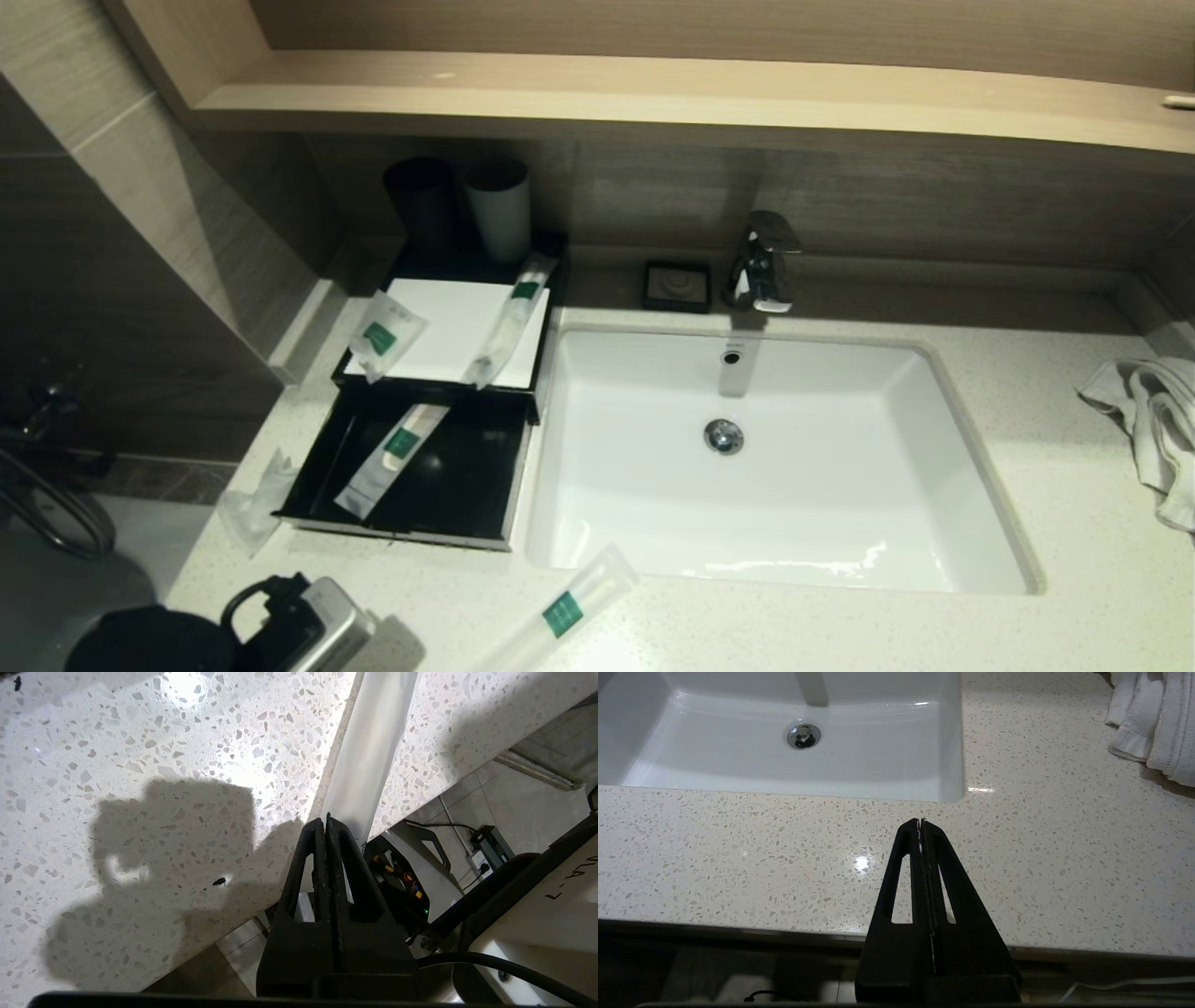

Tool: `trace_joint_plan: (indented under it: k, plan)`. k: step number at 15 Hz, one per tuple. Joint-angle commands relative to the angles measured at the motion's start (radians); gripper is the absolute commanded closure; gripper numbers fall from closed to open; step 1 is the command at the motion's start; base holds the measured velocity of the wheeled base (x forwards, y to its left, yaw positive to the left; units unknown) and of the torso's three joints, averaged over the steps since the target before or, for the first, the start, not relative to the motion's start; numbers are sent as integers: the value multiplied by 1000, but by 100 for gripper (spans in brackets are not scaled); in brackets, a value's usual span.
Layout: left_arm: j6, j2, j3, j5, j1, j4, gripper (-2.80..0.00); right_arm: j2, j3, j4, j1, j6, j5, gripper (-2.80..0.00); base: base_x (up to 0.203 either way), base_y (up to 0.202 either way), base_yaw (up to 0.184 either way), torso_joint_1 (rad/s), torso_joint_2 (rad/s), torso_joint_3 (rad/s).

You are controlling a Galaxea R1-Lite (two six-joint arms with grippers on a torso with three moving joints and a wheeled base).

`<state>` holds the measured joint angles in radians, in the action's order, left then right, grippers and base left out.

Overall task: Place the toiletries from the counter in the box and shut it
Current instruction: Pick up the bathroom toiletry

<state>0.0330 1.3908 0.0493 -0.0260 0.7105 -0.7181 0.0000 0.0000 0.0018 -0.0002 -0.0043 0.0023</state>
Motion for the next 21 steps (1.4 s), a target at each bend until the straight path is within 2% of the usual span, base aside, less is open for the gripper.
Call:
trace_joint_plan:
  k: [1, 10, 14, 15, 21]
  plan:
    - [-1, 51, -4, 0, 3, -20, 0, 0, 0, 0, 0, 0, 1, 0, 0, 0, 0, 0, 0, 0]
    - [-5, 65, -9, 1, 18, -55, 0, 0, 0, 0, -1, 0, 1, 0, 0, 0, 0, 0, 0, 0]
    - [5, 65, -5, 29, 17, -88, 0, 0, 0, 0, 0, 0, 1, 0, 0, 0, 0, 0, 0, 0]
    - [8, 66, -3, 37, 17, -92, -280, 0, 0, 0, 0, 0, 1, 0, 0, 0, 0, 0, 0, 0]
    - [0, 63, -11, 38, 18, -91, -280, 0, 0, 0, 0, 0, 1, 0, 0, 0, 0, 0, 0, 0]
